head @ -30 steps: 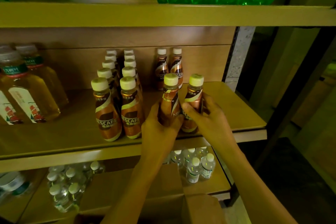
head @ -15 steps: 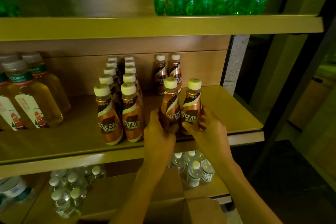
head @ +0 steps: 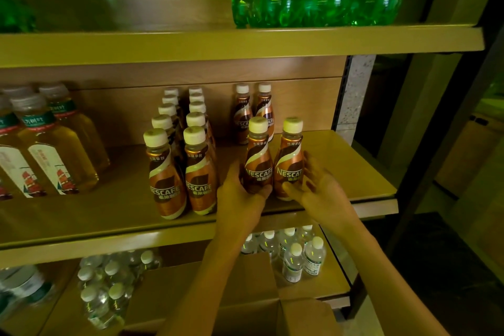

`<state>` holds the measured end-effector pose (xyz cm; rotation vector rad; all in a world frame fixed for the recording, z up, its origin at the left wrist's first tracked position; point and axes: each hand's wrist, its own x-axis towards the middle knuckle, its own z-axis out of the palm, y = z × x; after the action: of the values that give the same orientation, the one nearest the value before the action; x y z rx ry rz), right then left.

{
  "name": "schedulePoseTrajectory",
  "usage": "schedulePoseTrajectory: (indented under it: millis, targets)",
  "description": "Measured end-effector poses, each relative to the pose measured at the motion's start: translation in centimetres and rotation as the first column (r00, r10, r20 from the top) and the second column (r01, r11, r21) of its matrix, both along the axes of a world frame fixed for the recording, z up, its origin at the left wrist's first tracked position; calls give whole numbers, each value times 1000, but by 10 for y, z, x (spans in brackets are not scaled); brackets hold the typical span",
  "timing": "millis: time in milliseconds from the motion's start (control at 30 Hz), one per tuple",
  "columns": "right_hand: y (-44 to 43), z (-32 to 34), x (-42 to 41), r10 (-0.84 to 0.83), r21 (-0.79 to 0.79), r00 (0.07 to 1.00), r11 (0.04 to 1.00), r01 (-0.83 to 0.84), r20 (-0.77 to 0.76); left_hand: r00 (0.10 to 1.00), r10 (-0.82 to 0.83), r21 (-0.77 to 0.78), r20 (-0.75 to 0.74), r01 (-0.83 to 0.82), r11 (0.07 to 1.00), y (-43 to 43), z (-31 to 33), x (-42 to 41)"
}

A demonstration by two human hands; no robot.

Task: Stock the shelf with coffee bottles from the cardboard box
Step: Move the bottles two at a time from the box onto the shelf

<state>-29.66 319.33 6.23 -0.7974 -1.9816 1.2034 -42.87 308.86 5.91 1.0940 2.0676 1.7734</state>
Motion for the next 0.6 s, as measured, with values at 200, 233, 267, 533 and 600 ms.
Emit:
schedulePoseTrajectory:
  millis: [200,233,267,533,600]
  targets:
    - [-12,-12,-4,-102,90,995,991,101,16,985,141,-61,-100,-147,987,1,-1,16]
    - [-13,-12,-6,-117,99,993,988,115,18,982,154,-78,-108,-163,984,3,-1,16]
    - [-11,-12,-8,-130,106,991,986,128,12,980,163,-93,-111,-173,980,5,0,16]
    - [22,-2,-46,-137,93,983,988,126,121,979,176,-189,-105,-193,963,39,13,-1]
    - [33,4,-58,-118,97,986,990,106,122,983,164,-161,-87,-176,971,52,15,-8]
